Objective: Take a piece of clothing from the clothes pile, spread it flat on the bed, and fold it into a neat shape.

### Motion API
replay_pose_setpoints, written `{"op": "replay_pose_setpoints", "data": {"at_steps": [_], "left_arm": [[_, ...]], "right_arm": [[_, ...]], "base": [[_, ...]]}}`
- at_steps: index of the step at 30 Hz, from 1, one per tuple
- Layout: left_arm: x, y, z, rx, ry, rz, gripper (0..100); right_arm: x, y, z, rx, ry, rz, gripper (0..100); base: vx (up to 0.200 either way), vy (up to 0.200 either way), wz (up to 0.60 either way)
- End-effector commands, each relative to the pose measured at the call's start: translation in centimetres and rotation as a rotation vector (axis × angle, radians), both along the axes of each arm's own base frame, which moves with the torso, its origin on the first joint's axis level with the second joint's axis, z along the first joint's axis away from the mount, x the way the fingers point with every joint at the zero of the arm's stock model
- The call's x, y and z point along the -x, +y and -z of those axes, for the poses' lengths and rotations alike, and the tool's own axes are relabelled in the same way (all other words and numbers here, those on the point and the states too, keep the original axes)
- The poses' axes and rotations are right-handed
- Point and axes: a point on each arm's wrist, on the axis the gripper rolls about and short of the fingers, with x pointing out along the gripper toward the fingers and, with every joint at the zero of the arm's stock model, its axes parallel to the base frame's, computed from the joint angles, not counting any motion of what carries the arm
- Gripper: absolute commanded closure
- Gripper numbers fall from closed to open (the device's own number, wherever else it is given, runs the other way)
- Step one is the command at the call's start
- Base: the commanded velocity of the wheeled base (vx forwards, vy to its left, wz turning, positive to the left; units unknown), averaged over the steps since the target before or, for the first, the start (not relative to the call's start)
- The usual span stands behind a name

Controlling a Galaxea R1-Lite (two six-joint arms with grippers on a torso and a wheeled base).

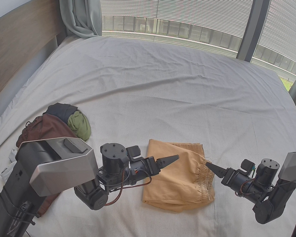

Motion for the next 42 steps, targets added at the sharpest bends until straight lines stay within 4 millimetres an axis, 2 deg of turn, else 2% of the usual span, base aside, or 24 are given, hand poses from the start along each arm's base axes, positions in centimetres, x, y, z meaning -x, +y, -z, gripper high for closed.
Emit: {"op": "replay_pose_setpoints", "data": {"at_steps": [1,8,10,12,18,25,29,33,42], "left_arm": [[0.3,4.1,-2.5,-0.049,-0.051,-0.025,0],[1.1,9.3,-4.3,-0.103,-0.090,-0.066,0],[1.2,10.0,-4.5,-0.108,-0.093,-0.065,0],[1.9,11.9,-4.7,-0.129,-0.114,-0.049,0],[2.6,14.9,-4.1,-0.202,-0.168,-0.075,0],[3.8,19.0,-4.6,-0.245,-0.189,-0.115,0],[4.8,21.3,-3.8,-0.335,-0.236,-0.113,0],[5.7,22.4,-3.0,-0.418,-0.285,-0.100,0],[4.0,25.4,-2.9,-0.543,-0.429,-0.186,0]], "right_arm": [[0.3,0.4,0.1,0.003,0.006,-0.014,0],[0.6,0.9,0.0,0.006,0.011,-0.025,0],[0.7,1.0,0.1,0.007,0.012,-0.025,0],[0.9,1.4,0.1,0.009,0.015,-0.038,0],[1.0,1.7,-0.1,0.009,0.012,-0.044,0],[1.3,2.3,-0.3,0.012,0.006,-0.057,0],[1.7,2.6,-0.1,0.015,0.018,-0.066,0],[1.7,2.6,-0.1,0.017,0.020,-0.068,0],[2.5,2.7,1.0,0.032,0.073,-0.077,0]], "base": [[0.000,0.000,0.00],[0.000,0.000,0.00],[0.000,0.000,0.00],[0.000,0.000,0.00],[0.000,0.000,0.00],[0.000,0.000,0.00],[0.000,0.000,0.00],[0.000,0.000,0.00],[0.000,0.000,0.00]]}}
